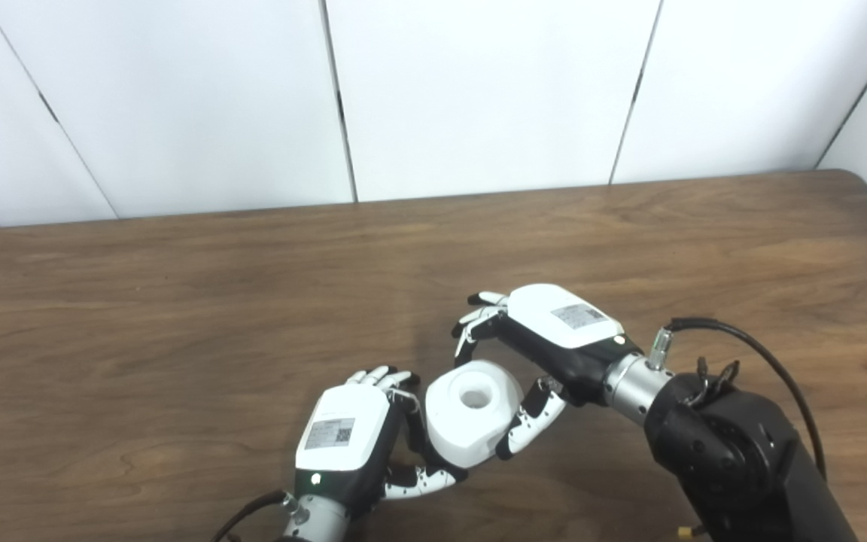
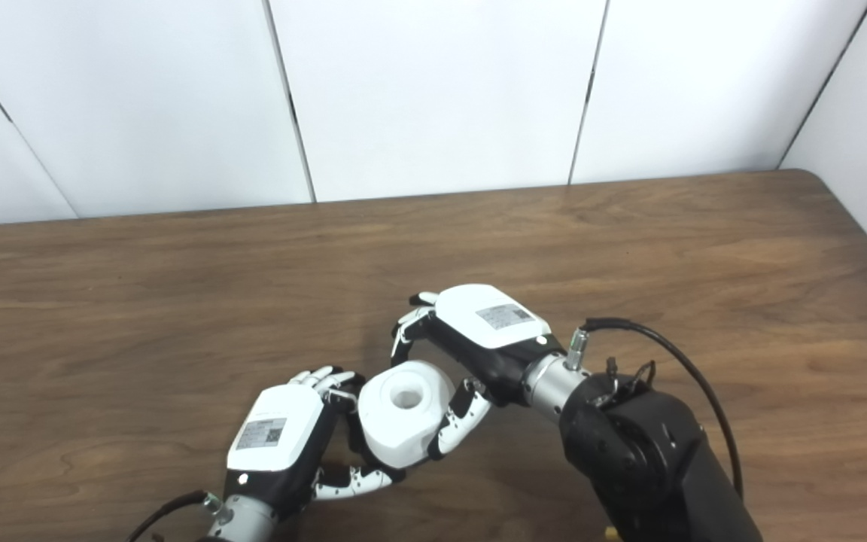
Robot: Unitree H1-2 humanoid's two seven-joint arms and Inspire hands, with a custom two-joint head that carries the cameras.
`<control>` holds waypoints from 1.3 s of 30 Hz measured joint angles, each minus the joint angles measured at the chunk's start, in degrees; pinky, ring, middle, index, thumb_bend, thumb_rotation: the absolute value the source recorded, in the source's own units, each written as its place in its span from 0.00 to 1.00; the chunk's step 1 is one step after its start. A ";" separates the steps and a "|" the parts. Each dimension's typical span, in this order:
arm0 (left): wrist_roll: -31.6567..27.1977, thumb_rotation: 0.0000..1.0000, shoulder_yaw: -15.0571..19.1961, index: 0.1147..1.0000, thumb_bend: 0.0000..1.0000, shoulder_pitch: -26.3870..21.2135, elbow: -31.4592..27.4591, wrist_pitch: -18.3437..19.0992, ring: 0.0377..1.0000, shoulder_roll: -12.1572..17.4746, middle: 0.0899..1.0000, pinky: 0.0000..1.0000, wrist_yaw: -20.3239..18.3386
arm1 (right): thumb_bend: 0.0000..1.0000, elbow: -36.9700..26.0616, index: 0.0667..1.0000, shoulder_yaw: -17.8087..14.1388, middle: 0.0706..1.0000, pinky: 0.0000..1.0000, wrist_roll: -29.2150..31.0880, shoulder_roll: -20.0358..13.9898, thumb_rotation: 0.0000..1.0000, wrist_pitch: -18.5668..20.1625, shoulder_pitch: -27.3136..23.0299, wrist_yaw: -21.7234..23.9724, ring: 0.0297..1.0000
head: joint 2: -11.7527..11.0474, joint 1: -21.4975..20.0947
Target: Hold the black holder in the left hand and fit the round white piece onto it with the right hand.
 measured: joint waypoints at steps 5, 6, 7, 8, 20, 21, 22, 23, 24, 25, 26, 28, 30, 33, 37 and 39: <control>0.42 0.05 -0.10 0.43 0.51 0.00 0.00 0.33 0.89 -0.26 0.81 0.89 -0.15 | 0.52 0.24 0.45 0.01 0.79 0.84 -0.11 0.00 0.13 -0.02 0.00 -0.30 0.94 | 0.18 -0.09; 0.46 0.05 -0.14 0.43 0.51 0.00 0.00 0.43 0.89 -0.30 0.81 0.89 -0.15 | 0.52 0.32 0.45 0.04 0.79 0.84 -0.15 0.00 0.13 -0.06 0.00 -0.49 0.94 | 0.18 -0.17; 0.53 0.05 -0.16 0.43 0.51 0.00 0.00 0.48 0.89 -0.34 0.81 0.89 -0.15 | 0.52 0.38 0.45 0.07 0.79 0.84 -0.19 0.00 0.13 -0.10 0.00 -0.65 0.94 | 0.18 -0.18; 0.59 0.05 -0.18 0.43 0.51 0.00 0.00 0.51 0.89 -0.36 0.81 0.89 -0.15 | 0.52 0.43 0.45 0.11 0.80 0.84 -0.27 0.00 0.13 -0.13 0.00 -0.72 0.94 | 0.18 -0.09; 0.86 0.05 -0.52 0.43 0.51 -0.15 0.00 1.17 0.89 -0.48 0.81 0.89 -0.26 | 0.93 0.66 0.56 0.29 0.80 0.87 -1.46 -0.41 0.23 -1.94 0.00 -0.83 0.95 | 0.09 -0.18; 0.90 0.05 -0.60 0.43 0.51 -0.19 0.00 1.30 0.89 -0.48 0.81 0.89 -0.27 | 0.94 0.67 0.57 0.31 0.81 0.88 -1.68 -0.51 0.25 -1.92 0.00 -0.23 0.95 | 0.09 -0.18; 0.91 0.05 -0.65 0.43 0.51 -0.22 0.00 1.38 0.89 -0.48 0.81 0.89 -0.27 | 0.95 0.77 0.57 0.42 0.81 0.88 -1.81 -0.63 0.26 -1.91 0.01 0.70 0.95 | 0.09 -0.18; 0.92 0.05 -0.71 0.43 0.51 -0.28 0.00 1.46 0.89 -0.48 0.81 0.89 -0.27 | 0.96 0.97 0.58 0.55 0.81 0.89 -1.84 -0.68 0.26 -1.90 0.04 1.38 0.95 | 0.09 -0.26; 0.92 0.05 -0.76 0.43 0.51 -0.31 0.00 1.55 0.89 -0.48 0.81 0.89 -0.28 | 0.96 1.08 0.58 0.61 0.81 0.90 -1.85 -0.67 0.26 -1.88 0.07 2.15 0.96 | 0.18 -0.18; 0.93 0.05 -0.80 0.43 0.51 -0.34 0.00 1.60 0.89 -0.49 0.81 0.89 -0.28 | 0.96 1.08 0.58 0.61 0.82 0.90 -1.85 -0.65 0.27 -1.88 0.07 2.57 0.96 | 0.18 -0.18; 0.93 0.05 -0.85 0.43 0.51 -0.39 0.00 1.66 0.89 -0.48 0.81 0.89 -0.29 | 0.96 1.08 0.58 0.53 0.82 0.91 -1.87 -0.62 0.27 -1.87 0.06 2.81 0.96 | 0.18 -0.18; 0.93 0.05 -0.90 0.43 0.51 -0.46 0.00 1.74 0.89 -0.49 0.81 0.89 -0.42 | 0.97 1.07 0.59 0.40 0.82 0.90 -1.93 -0.60 0.28 -1.87 0.05 3.11 0.96 | 0.18 -0.18; 0.93 0.05 -0.92 0.43 0.51 -0.56 0.00 1.80 0.89 -0.49 0.81 0.89 -0.61 | 0.97 1.07 0.59 0.33 0.82 0.89 -1.99 -0.60 0.28 -1.91 0.04 3.22 0.95 | 0.18 -0.18; 0.92 0.05 -0.92 0.43 0.51 -0.59 0.00 1.82 0.89 -0.49 0.81 0.89 -0.64 | 0.97 1.07 0.59 0.33 0.81 0.88 -2.05 -0.60 0.29 -1.95 0.03 3.23 0.96 | 0.18 -0.26; 0.92 0.05 -0.92 0.43 0.51 -0.68 0.00 1.84 0.90 -0.49 0.81 0.89 -0.87 | 0.97 1.07 0.60 0.33 0.82 0.90 -2.35 -0.58 0.29 -1.92 -0.06 3.50 0.97 | 0.18 -0.35; 0.92 0.05 -0.92 0.43 0.51 -0.73 0.00 1.85 0.90 -0.49 0.81 0.89 -0.94 | 0.98 1.06 0.60 0.32 0.82 0.90 -2.40 -0.57 0.30 -1.93 -0.06 3.54 0.96 | 0.18 -0.35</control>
